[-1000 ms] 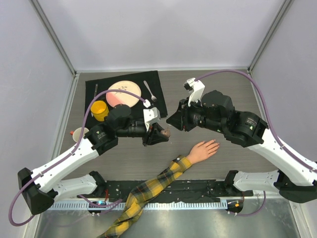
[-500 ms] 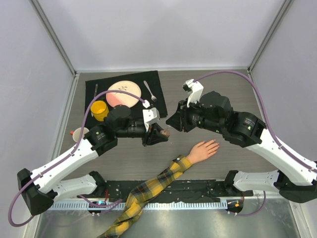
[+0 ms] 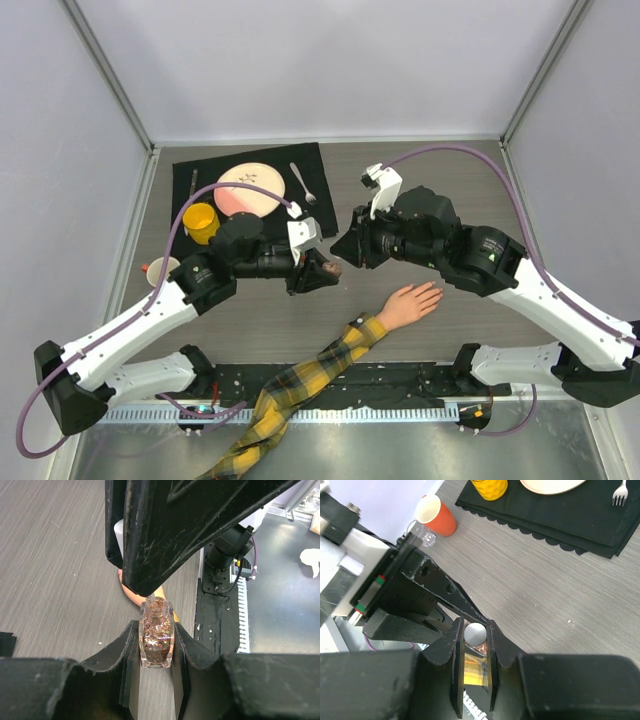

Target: Paint the nails

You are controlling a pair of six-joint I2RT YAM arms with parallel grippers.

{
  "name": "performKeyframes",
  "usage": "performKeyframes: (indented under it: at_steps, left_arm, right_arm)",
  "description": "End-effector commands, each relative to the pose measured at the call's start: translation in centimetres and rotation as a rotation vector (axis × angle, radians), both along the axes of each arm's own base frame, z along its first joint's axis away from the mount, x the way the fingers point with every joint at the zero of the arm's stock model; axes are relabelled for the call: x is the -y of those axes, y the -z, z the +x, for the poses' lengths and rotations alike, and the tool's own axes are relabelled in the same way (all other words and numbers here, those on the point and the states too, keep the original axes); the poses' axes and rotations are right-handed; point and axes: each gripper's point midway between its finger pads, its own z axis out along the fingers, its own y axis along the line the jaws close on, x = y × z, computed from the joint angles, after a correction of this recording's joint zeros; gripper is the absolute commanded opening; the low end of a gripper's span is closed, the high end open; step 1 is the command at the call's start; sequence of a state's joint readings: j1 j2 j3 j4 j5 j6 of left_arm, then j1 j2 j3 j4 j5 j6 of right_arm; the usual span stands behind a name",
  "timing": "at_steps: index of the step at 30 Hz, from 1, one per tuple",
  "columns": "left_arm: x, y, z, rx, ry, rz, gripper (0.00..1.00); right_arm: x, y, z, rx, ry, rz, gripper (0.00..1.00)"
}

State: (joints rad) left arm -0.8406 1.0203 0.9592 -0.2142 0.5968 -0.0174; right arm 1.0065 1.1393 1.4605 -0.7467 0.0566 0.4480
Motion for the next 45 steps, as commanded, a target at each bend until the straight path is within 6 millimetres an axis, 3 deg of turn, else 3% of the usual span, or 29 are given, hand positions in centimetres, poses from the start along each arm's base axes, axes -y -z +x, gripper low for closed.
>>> performKeyframes:
  at_steps: [1, 8, 14, 24, 31, 36, 38, 39, 40, 42, 43, 45]
  left_arm:
    - [0.0, -2.2, 0.3, 0.074, -0.013, -0.065, 0.0]
    - [-0.2, -2.2, 0.9, 0.083, -0.056, -0.069, 0.0]
    - [-0.3, -2.5, 0.9, 0.092, -0.062, -0.075, 0.0]
    - [-0.4, -2.6, 0.7, 0.096, -0.053, -0.084, 0.0]
    - [-0.5, -2.7, 0.7, 0.097, -0.06, -0.086, 0.0]
    - [-0.8, -3.1, 1.4, 0.116, -0.105, -0.104, 0.0]
    - [-0.8, -3.1, 1.6, 0.12, -0.122, -0.114, 0.0]
    - [-0.7, -3.2, 1.7, 0.115, -0.127, -0.121, 0.0]
    - [-0.7, -3.2, 1.9, 0.115, -0.134, -0.122, 0.0]
    - [-0.8, -3.5, 2.3, 0.124, -0.158, -0.139, 0.0]
    - [-0.9, -3.8, 2.4, 0.129, -0.166, -0.151, 0.0]
    - [-1.0, -3.4, 2.5, 0.124, -0.184, -0.155, 0.0]
  right_arm:
    - [-0.7, -0.8, -0.1, 0.01, -0.013, 0.05, 0.01]
    - [-0.9, -0.3, -0.8, 0.002, -0.037, 0.062, 0.01]
    - [-1.1, 1.4, -0.9, -0.016, -0.041, 0.017, 0.01]
    - [0.5, 0.7, -0.1, 0.026, 0.037, 0.022, 0.01]
    - [-1.4, 1.6, -1.1, -0.012, -0.06, 0.019, 0.01]
    - [-1.2, 3.9, -1.3, -0.056, -0.063, -0.038, 0.01]
    - [-1.9, 4.1, -2.3, -0.095, -0.09, 0.005, 0.01]
    - [-2.2, 5.5, -2.5, -0.118, -0.086, 0.0, 0.01]
    - [-3.2, 5.3, -2.9, -0.109, -0.092, 0.041, 0.01]
    - [-4.1, 7.3, -2.7, -0.13, -0.025, 0.039, 0.01]
    - [-4.8, 7.8, -4.0, -0.125, -0.037, 0.02, 0.01]
    - [-4.7, 8.6, -2.6, -0.084, 0.074, -0.044, 0.01]
